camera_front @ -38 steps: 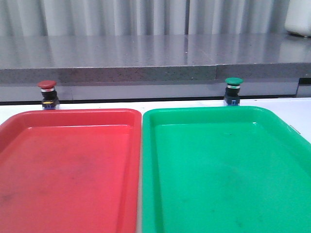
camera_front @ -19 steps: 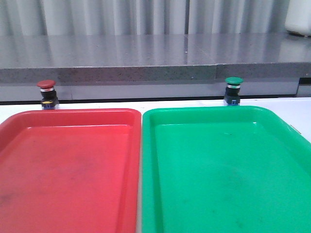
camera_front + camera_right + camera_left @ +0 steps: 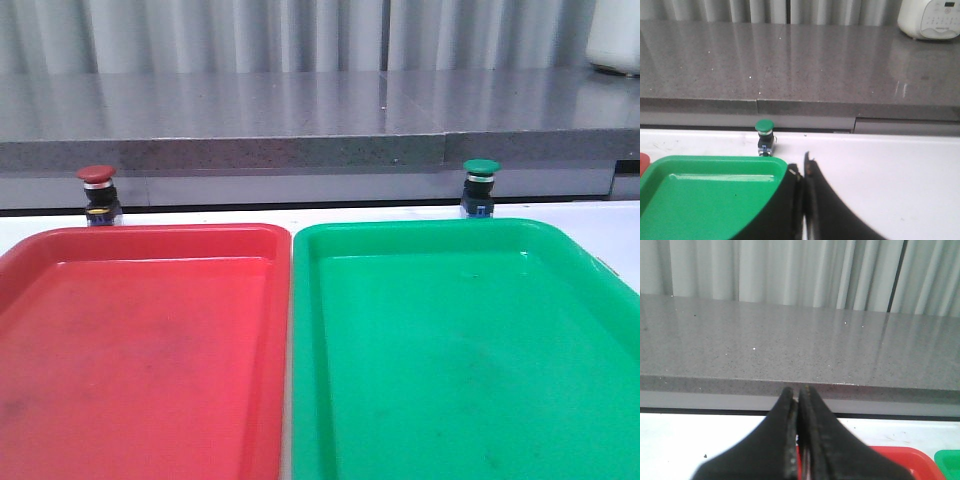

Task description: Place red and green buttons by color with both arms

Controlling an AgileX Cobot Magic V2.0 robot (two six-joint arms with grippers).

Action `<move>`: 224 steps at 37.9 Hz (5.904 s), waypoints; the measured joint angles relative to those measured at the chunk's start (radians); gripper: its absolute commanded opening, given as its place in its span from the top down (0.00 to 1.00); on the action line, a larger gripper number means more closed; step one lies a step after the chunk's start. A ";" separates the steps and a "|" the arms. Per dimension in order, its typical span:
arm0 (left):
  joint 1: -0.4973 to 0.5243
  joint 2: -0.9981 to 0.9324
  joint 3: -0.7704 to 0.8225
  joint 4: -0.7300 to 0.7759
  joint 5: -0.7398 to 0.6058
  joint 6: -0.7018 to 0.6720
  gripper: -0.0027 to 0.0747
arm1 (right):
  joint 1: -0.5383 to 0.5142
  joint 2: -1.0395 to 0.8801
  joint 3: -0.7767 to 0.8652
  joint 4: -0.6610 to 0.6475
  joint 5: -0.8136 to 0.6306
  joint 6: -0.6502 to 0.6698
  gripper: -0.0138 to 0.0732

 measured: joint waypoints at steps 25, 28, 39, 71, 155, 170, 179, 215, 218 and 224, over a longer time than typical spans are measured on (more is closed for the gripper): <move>0.000 0.002 0.000 0.001 0.006 0.002 0.07 | 0.000 0.010 -0.002 0.000 0.008 0.000 0.09; 0.000 0.022 0.000 0.001 -0.010 0.002 0.07 | 0.000 0.010 -0.002 0.000 0.008 0.000 0.09; 0.000 0.324 -0.106 0.001 -0.019 0.002 0.07 | 0.000 0.010 -0.002 0.000 0.008 0.000 0.09; -0.102 1.387 -1.000 0.034 0.430 0.008 0.07 | 0.000 0.010 -0.002 0.000 0.010 0.000 0.09; -0.378 1.041 -0.254 -0.030 0.054 0.000 0.58 | 0.000 0.010 -0.002 0.000 0.010 0.000 0.09; -0.378 0.892 -0.324 -0.023 0.066 0.000 0.38 | 0.000 0.010 -0.002 0.000 0.010 0.000 0.09; -0.254 0.669 -0.396 0.014 0.135 0.000 0.93 | 0.000 0.010 -0.002 0.000 0.010 0.000 0.09; 0.010 -0.440 0.085 0.029 0.316 0.000 0.99 | 0.000 0.010 -0.002 0.000 0.010 0.000 0.09; 0.010 -0.447 0.103 0.027 0.318 0.000 0.99 | 0.000 0.010 -0.002 0.000 0.010 0.000 0.09; 0.010 -0.447 0.117 0.024 0.324 0.000 0.99 | 0.000 0.010 -0.002 0.000 0.010 0.000 0.09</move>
